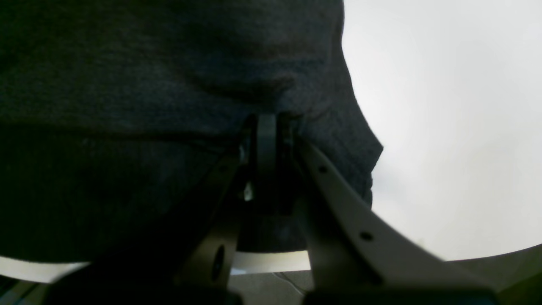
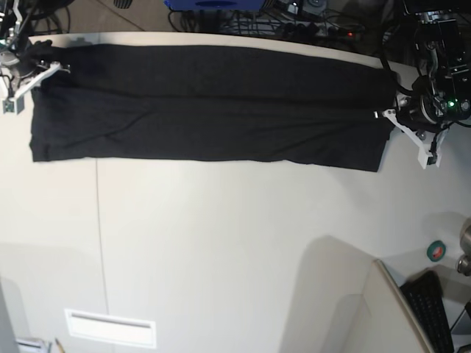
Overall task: Layout the t-shirt on the table in an organized manner, then fold the t-shirt properly
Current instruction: 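Lay the folded hem along the collar edge with both grippers, then grasp the strip end with the left gripper and fold it inward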
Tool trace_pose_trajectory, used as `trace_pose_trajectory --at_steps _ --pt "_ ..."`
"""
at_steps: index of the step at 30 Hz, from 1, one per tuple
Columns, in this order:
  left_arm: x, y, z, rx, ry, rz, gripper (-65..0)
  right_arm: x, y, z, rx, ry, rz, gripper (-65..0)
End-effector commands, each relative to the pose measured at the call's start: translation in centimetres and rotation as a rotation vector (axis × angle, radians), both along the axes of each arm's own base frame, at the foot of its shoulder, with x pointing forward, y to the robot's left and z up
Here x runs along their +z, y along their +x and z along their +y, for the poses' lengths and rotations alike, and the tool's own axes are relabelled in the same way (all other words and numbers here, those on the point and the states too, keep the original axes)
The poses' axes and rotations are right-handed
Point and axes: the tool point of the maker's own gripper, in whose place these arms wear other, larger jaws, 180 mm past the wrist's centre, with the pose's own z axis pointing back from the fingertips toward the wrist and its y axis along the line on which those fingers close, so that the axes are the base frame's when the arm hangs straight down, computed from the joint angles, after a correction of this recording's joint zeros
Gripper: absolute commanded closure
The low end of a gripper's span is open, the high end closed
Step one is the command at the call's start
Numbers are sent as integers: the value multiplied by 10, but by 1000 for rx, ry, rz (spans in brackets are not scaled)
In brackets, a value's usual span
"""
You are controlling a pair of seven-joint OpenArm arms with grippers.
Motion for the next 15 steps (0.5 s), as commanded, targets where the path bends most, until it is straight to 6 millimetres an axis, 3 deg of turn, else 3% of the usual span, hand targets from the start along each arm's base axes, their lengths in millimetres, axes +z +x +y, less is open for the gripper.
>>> trace_pose_trajectory --at_steps 1,12,15 --pt "9 6 7 -3 27 -26 0 7 5 -6 3 -17 -26 0" --pt "10 5 8 3 26 -28 0 18 9 9 16 -4 -66 0" --pt "11 6 9 3 29 -30 -166 15 5 8 11 0 -34 0"
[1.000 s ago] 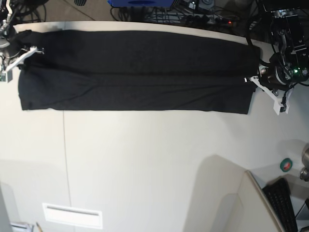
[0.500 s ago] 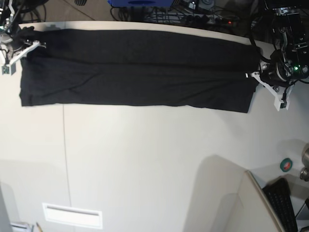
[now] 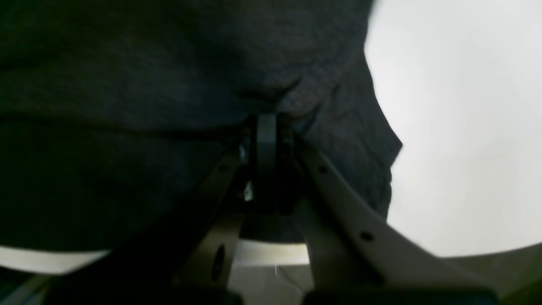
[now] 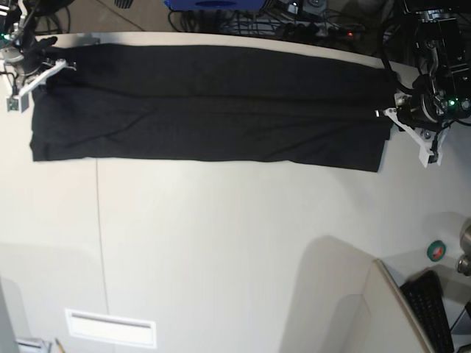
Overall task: Layout the t-shirt on the table in an organized manner, then fold the t-shirt properly
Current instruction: 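Grasp the strip end with the left gripper and fold it inward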
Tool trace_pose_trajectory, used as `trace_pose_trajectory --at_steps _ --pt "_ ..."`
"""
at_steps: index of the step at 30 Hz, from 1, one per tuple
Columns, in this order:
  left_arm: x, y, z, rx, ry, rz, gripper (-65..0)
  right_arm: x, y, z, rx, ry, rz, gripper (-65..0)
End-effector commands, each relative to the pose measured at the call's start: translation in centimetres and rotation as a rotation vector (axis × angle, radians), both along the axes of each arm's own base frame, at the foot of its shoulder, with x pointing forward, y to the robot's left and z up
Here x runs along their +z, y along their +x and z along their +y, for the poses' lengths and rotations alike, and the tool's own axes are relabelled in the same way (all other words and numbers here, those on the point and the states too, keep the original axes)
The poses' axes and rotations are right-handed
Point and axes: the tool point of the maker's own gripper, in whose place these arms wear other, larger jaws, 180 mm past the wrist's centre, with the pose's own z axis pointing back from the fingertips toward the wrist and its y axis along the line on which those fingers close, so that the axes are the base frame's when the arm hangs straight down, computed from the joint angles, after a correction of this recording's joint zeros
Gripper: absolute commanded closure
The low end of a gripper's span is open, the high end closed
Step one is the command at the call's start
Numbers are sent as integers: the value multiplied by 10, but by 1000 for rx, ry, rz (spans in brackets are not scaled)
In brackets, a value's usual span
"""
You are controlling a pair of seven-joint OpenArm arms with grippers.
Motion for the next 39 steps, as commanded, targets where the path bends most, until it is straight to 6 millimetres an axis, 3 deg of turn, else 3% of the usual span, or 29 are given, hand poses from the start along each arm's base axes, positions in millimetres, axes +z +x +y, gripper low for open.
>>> trace_pose_trajectory --at_steps 1,4,6,8,10,13,15,17,19,22,26,32,36,39 --pt "10 7 7 -2 24 -30 -227 6 4 -7 1 -14 -12 0" --pt "11 7 8 -1 26 -32 -382 4 0 -5 5 -10 20 0" --pt "17 11 9 0 31 -50 -448 4 -2 -5 6 -9 32 0" --pt "30 13 19 35 43 -95 -474 3 -3 -5 6 -9 35 0" --pt "42 17 22 56 51 -138 -469 3 -3 -6 6 -9 34 -96" --pt "43 19 14 63 31 -159 -392 14 4 -10 4 -26 1 -233" --pt "35 18 10 73 9 -148 -227 27 13 -19 -13 -52 -43 -240" --pt "23 22 -3 68 -30 -131 0 39 25 -21 -9 -66 -85 -222" --pt "10 23 -12 67 -61 -114 0 46 36 -18 1 -68 -114 -164" --pt "-6 27 -29 26 -81 -108 0 46 53 -4 41 -47 -133 0" --pt "-35 18 -42 1 -108 -50 0 37 64 5 46 -18 -130 0" --pt "-71 9 -26 30 -47 35 0 -12 62 -9 -33 43 -13 0" --pt "-76 30 -27 48 -62 17 0 -35 73 -31 -90 64 48 0" --pt "-72 57 -33 42 -78 -10 0 -34 95 -48 -117 64 42 0"
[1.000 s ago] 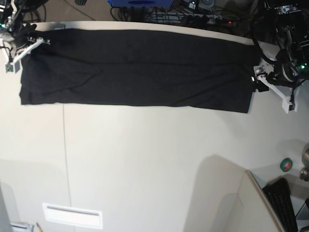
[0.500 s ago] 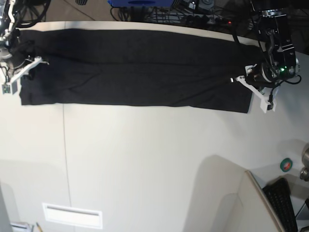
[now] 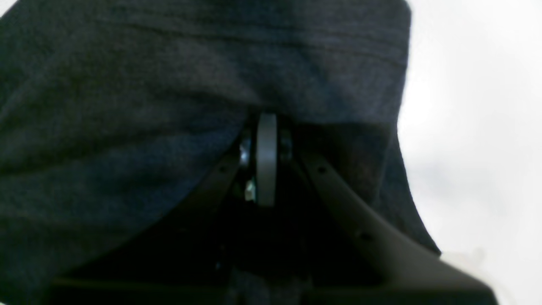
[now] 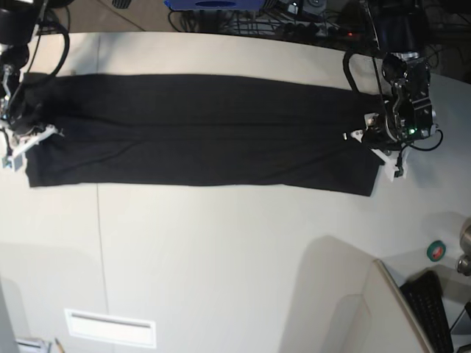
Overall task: Layout the t-shirt on the table in an organized manner, then fold the t-shirt properly
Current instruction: 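Grasp the strip end with the left gripper and fold it inward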
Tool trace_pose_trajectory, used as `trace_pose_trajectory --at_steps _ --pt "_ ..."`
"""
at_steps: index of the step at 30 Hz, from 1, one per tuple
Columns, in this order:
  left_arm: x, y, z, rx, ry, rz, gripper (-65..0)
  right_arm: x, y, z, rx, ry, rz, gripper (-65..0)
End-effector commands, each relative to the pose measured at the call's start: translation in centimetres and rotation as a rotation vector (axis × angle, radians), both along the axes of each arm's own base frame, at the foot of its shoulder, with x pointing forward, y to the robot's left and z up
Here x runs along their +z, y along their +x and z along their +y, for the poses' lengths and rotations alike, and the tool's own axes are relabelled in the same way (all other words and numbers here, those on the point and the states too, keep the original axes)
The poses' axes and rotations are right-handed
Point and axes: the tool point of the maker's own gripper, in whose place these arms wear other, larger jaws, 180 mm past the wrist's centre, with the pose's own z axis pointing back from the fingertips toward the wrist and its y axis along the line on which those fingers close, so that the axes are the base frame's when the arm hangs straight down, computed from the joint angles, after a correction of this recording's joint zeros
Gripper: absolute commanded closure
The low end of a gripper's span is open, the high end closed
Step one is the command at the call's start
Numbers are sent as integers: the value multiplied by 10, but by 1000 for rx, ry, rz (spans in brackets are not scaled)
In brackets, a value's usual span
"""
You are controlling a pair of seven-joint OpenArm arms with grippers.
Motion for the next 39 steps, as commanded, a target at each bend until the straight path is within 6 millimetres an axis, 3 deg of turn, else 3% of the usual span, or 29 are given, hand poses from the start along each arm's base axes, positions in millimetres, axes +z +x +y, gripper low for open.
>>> trace_pose_trajectory --at_steps 1,6,11,17,19,20,21,24,30,34,39 --pt "5 15 -4 -20 5 -20 0 3 1 -18 -13 -49 29 0" --pt "12 66 -28 -69 -23 -77 0 21 43 -33 -41 -50 -28 0" --pt "42 94 -28 -74 -17 -159 0 49 68 -39 -21 -85 -105 0" --pt "87 84 11 39 -2 -223 0 100 75 -21 68 -175 -255 0" --pt "102 80 13 -23 -16 -278 0 112 73 -12 92 -190 -290 0" --pt "106 76 14 -47 -34 -303 -114 115 72 -11 99 -198 -298 0" --pt "108 71 21 -56 -55 -321 -270 118 71 -10 105 -203 -304 0" --pt "96 61 18 -82 -167 -331 -647 117 70 -6 105 -195 -307 0" --pt "66 60 18 -32 -284 -349 -650 115 70 -2 103 -186 -307 0" --pt "53 62 18 10 -312 -362 -583 115 69 -2 103 -186 -305 0" --pt "34 67 -6 -43 -342 -318 -578 111 64 -2 105 -186 -293 0"
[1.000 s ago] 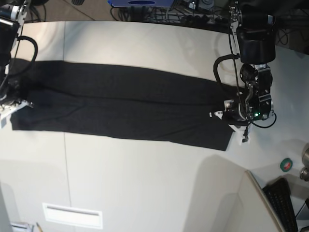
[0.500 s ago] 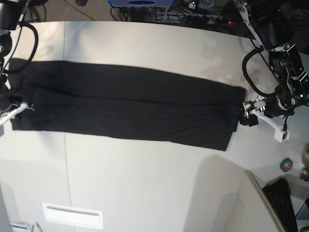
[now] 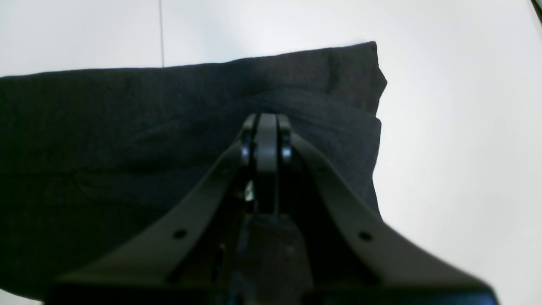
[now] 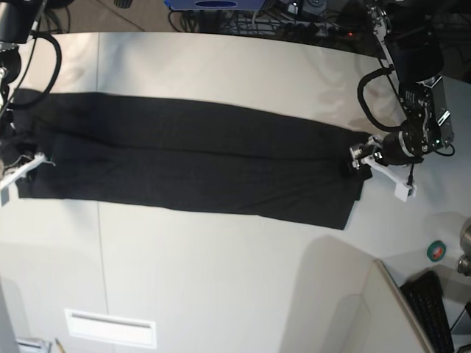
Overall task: Layout the t-shirt on the table in an organized manner, then fold the t-shirt properly
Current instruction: 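Grasp the strip end with the left gripper and fold it inward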
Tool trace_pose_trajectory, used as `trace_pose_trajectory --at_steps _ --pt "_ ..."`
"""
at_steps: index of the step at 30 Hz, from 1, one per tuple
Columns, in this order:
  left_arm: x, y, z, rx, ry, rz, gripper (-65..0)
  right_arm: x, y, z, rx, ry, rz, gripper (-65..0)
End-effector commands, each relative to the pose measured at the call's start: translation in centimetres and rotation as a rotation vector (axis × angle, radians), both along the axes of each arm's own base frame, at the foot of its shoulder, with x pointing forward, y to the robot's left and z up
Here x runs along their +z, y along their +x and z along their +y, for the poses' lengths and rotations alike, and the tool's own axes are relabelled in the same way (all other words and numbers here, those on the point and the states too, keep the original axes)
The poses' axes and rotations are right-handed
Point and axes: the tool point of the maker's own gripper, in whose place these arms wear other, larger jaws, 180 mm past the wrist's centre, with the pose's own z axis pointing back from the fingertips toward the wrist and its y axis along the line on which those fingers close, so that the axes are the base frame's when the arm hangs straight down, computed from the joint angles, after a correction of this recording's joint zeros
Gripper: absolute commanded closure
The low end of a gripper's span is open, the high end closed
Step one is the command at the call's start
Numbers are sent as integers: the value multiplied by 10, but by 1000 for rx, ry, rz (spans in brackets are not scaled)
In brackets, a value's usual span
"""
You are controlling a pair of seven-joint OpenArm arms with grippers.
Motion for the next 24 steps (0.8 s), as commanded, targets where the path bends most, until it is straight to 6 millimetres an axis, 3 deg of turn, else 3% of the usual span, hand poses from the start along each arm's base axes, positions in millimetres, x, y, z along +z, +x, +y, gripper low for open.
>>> trace_pose_trajectory --at_steps 1,10,16,17,19,22,23,24 --pt "11 12 6 2 11 -50 -578 17 10 -9 1 -28 -54 0" --pt "-17 5 9 98 -30 13 -571 11 2 -10 0 -30 -33 0" --pt "-31 7 -25 -33 -22 74 -550 11 2 -10 0 -30 -33 0" --pt "-34 5 -28 -41 -24 87 -502 12 2 -10 -1 -30 -35 0" --pt "-37 -1 -18 -21 -20 105 -339 12 1 -11 -4 -30 -35 0" --pt "-43 -9 -6 5 -17 131 -41 8 -4 -11 -4 -30 -21 0" --pt "-42 -11 3 14 -6 137 0 8 -4 -11 -4 -30 -22 0" --pt "-41 -11 9 21 0 138 0 7 -5 -11 -4 -30 -21 0"
